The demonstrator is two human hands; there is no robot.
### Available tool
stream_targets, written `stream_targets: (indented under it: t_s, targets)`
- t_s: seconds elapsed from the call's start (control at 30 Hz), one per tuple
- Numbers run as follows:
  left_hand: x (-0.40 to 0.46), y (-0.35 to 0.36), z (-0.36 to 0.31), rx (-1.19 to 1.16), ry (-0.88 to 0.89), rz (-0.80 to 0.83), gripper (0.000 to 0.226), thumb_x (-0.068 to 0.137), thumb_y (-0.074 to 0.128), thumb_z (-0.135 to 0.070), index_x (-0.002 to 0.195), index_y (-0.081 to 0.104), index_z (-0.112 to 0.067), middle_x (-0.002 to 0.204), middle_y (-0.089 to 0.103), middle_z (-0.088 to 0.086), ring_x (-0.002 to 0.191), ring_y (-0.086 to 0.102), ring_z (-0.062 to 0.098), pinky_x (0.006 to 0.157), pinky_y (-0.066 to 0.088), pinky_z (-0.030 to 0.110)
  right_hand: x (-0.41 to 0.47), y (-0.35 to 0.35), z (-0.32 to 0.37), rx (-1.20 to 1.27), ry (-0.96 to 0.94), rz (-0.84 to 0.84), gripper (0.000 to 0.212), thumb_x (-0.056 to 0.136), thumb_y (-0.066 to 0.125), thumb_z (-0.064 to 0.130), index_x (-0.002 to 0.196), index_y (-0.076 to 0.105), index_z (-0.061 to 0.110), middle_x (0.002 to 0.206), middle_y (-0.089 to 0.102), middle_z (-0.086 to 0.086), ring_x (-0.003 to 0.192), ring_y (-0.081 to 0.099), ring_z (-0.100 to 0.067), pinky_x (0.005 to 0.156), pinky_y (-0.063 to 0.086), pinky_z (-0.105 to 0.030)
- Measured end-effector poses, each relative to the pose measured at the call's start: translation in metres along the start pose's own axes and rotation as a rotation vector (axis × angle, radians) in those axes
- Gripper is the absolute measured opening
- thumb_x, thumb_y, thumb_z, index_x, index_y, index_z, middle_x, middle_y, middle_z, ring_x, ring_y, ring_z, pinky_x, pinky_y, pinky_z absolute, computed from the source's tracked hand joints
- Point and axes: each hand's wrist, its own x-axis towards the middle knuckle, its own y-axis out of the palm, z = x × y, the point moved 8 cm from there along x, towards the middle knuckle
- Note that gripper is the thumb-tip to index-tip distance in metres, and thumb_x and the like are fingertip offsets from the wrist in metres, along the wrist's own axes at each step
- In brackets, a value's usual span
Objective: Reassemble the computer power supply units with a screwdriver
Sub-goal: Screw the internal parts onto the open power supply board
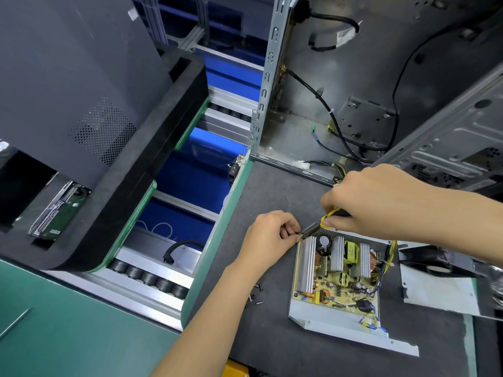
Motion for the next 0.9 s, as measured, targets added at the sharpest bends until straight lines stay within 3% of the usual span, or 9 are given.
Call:
stream_targets:
  t_s: [0.27, 0.5, 0.67, 0.9]
  targets:
    - [0.0010, 0.0007, 0.0000, 0.005, -0.009, 0.013, 0.010, 0.079, 0.076, -0.011, 0.085, 0.072, -0.018, 0.082, 0.065, -0.006, 0.072, 0.060, 0.013, 0.074, 0.055, 0.040, 0.0023, 0.0005, -0.0017, 0.025, -0.002, 0.004, 0.032, 0.092, 0.040, 0.055, 0.088, 0.057, 0.029, 0.068, 0.042, 0.007, 0.064, 0.043, -0.019, 0.045, 0.020, -0.024]
    - [0.0027, 0.0007, 0.0017, -0.010, -0.032, 0.026, 0.010, 0.080, 0.077, -0.013, 0.086, 0.072, -0.019, 0.081, 0.066, -0.006, 0.072, 0.061, 0.012, 0.074, 0.056, 0.039, 0.0037, 0.0000, -0.0026, 0.057, -0.009, -0.013, 0.032, 0.092, 0.040, 0.057, 0.089, 0.058, 0.030, 0.071, 0.044, 0.007, 0.066, 0.044, -0.020, 0.054, 0.031, -0.026]
    - [0.0038, 0.0000, 0.0016, -0.012, -0.046, 0.030, 0.010, 0.080, 0.076, -0.013, 0.083, 0.071, -0.022, 0.079, 0.064, -0.009, 0.067, 0.057, 0.008, 0.072, 0.056, 0.036, 0.0032, 0.0001, -0.0014, 0.044, -0.022, -0.021, 0.033, 0.092, 0.039, 0.056, 0.091, 0.058, 0.030, 0.072, 0.044, 0.007, 0.067, 0.046, -0.020, 0.051, 0.028, -0.026]
    - [0.0042, 0.0009, 0.0014, -0.015, -0.044, 0.044, 0.011, 0.081, 0.075, -0.013, 0.083, 0.070, -0.023, 0.078, 0.063, -0.011, 0.065, 0.054, 0.005, 0.068, 0.054, 0.030, 0.0001, -0.0019, 0.0059, -0.021, -0.030, -0.060, 0.033, 0.094, 0.036, 0.053, 0.081, 0.046, 0.025, 0.063, 0.036, 0.007, 0.063, 0.045, -0.024, 0.049, 0.025, -0.026]
